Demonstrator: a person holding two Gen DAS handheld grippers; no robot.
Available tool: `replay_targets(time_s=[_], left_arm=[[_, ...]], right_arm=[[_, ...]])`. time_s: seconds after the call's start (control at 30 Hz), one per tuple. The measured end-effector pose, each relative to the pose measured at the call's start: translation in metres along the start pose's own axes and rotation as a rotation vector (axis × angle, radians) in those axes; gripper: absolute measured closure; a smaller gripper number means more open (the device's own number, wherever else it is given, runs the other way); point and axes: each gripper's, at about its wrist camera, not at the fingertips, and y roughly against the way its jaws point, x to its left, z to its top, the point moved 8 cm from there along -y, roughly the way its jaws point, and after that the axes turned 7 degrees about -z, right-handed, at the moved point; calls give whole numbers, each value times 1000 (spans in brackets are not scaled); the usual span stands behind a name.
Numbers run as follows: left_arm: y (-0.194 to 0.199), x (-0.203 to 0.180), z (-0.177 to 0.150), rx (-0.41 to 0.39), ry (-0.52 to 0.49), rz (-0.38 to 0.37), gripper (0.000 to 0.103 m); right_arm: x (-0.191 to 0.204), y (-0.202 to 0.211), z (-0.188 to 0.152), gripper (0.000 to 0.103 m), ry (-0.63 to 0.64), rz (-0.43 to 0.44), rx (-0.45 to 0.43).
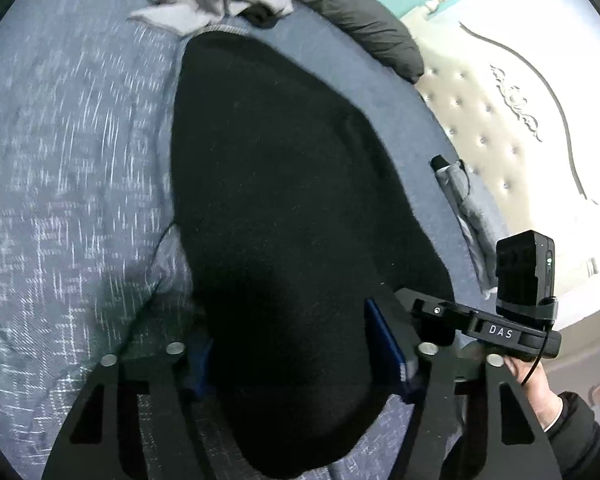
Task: Fold clothes
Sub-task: 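Lift the sweatshirt end with both grippers and roll it over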
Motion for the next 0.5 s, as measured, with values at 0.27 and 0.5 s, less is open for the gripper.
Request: replay_targets(time_s=[0.27,0.5], left_arm=[[5,-17,2,-13,-46,-21,48],[14,-49,11,-43,-97,-41,51]], right_arm=[[4,24,9,82,29,16,-53],[6,51,21,82,48,26,-91]])
